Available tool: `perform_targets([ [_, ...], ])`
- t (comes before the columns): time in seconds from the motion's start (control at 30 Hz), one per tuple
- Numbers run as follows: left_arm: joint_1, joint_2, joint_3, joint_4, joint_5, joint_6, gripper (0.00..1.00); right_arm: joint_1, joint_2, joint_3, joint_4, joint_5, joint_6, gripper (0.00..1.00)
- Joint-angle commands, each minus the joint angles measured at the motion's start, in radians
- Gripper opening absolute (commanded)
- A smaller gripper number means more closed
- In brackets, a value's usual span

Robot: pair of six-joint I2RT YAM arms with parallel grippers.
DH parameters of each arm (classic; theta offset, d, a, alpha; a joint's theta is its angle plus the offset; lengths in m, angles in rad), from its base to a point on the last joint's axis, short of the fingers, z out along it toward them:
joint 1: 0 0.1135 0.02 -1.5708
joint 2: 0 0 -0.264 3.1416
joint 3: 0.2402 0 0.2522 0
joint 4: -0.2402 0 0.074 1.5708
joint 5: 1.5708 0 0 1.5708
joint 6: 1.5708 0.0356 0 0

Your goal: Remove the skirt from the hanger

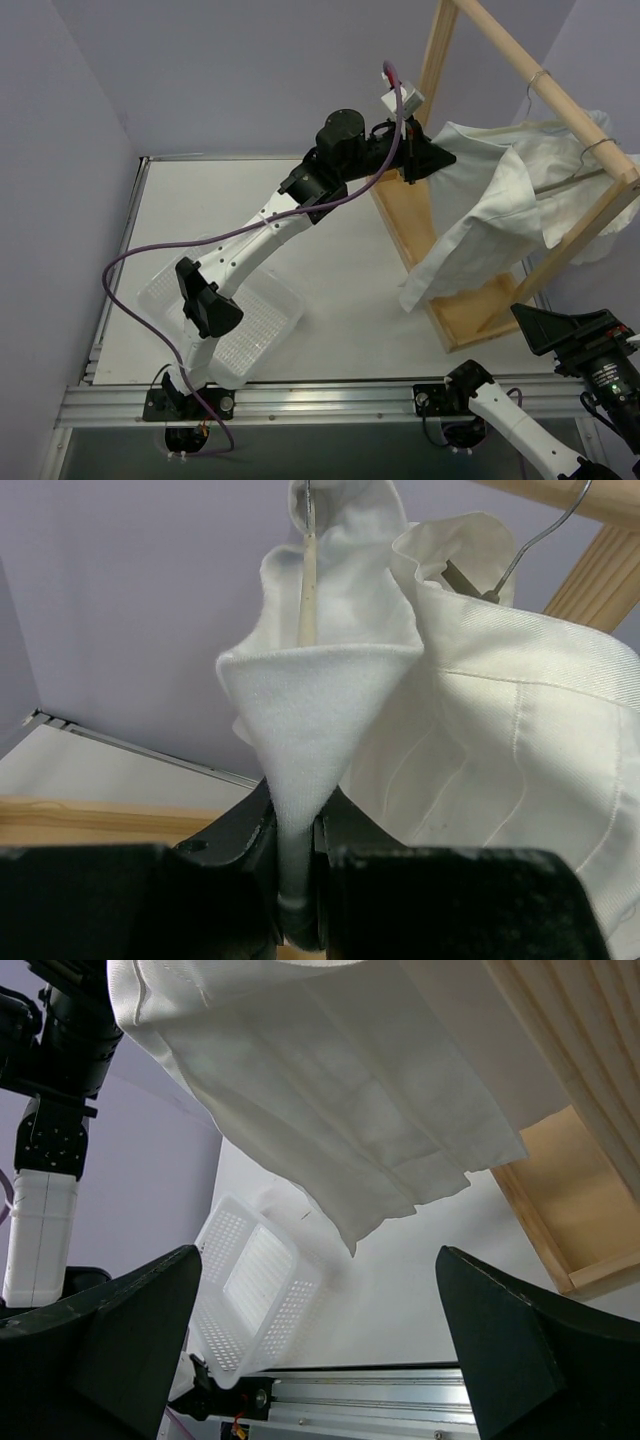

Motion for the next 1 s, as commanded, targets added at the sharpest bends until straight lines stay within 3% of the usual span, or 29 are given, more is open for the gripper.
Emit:
perform_targets([
  [0.0,0.002,-0.098,0.004,0.119,-0.047,0.008,0.02,0.005,0.048,0.012,-0.003,0.021,-0.005,1.00],
  [0.5,0.016,-0.130,0.009,0.096,-0.033,-0.006,0.02,0.005,0.066,0.027,-0.020,0.015,-0.014,1.00],
  [0.97,0.045,-0.381,-0.385,0.191,-0.022,0.059,0.02,0.007,0.077,-0.019,0.024,-0.017,-0.031,1.00],
])
